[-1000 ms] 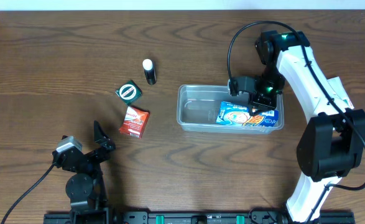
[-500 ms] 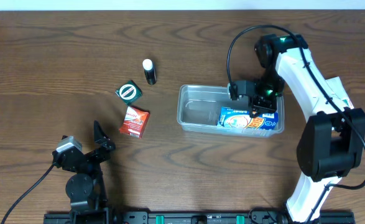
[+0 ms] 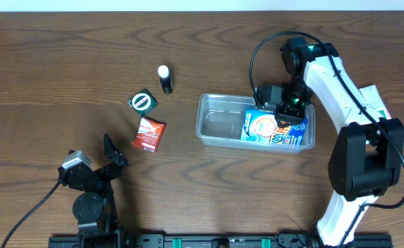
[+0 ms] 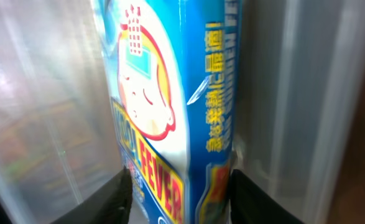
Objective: Pack container
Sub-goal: 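Lower the blue box into the container's right side and release, then move right gripper to the white-green medicine box and grasp it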
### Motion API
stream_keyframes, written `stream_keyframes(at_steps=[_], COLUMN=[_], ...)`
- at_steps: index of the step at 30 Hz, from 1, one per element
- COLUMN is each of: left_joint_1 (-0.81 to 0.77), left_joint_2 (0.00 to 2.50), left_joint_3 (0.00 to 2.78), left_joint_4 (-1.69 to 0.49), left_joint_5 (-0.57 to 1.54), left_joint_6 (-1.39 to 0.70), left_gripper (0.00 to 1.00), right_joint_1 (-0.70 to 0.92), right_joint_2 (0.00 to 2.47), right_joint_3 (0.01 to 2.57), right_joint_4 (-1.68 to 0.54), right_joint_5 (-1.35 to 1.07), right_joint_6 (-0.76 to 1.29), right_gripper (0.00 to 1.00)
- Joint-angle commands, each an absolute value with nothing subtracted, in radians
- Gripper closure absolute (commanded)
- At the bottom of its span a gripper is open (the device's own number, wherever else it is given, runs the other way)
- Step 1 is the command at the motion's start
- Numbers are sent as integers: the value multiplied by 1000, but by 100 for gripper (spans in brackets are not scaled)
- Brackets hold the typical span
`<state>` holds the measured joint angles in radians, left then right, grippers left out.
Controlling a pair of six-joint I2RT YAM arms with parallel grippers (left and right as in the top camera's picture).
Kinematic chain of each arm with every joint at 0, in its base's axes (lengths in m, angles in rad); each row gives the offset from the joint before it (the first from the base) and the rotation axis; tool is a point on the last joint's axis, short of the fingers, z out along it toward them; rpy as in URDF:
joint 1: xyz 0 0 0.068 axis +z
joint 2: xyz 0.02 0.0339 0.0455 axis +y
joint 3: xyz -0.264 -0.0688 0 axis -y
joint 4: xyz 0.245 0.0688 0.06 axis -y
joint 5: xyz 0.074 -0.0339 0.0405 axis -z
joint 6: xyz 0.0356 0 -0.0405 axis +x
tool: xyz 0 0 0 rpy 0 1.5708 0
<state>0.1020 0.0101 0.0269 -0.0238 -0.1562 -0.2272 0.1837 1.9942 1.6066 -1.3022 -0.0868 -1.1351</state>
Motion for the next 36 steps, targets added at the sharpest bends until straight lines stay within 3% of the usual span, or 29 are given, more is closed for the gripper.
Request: stream_keyframes(at_steps=[1,7,18,22,25,27,36], left_joint_1=[104,104,104,104,104,104,104], left_joint_2=[4,4,4,4,4,4,4], left_joint_3=[4,4,4,4,4,4,4], left_joint_4=[-56,-56,-56,-56,-56,-56,-56], left_joint_5=[-161,-161,-161,-161,-161,-161,-161], left_joint_6=[-206,-206,-206,-206,-206,-206,-206], left_gripper=[2,2,2,2,2,2,2], right_joint_1=[181,193,155,96,36,-6,-220], right_joint_2=[1980,1975,1881,1803,1738,1710,1681], right_joint_3=[1609,1673,1859,1870,1870,1870,1859], right_joint_4=[-1288,-1286,-1339,-1344,-1383,-1409,-1412], right_joint_5=[-49,-49,-54,-73,-112,-117,-125], right_joint_6=[-1056,-948,-535,-407,-388,-367,-393], right_gripper=[47,38,34,18,15,1,1])
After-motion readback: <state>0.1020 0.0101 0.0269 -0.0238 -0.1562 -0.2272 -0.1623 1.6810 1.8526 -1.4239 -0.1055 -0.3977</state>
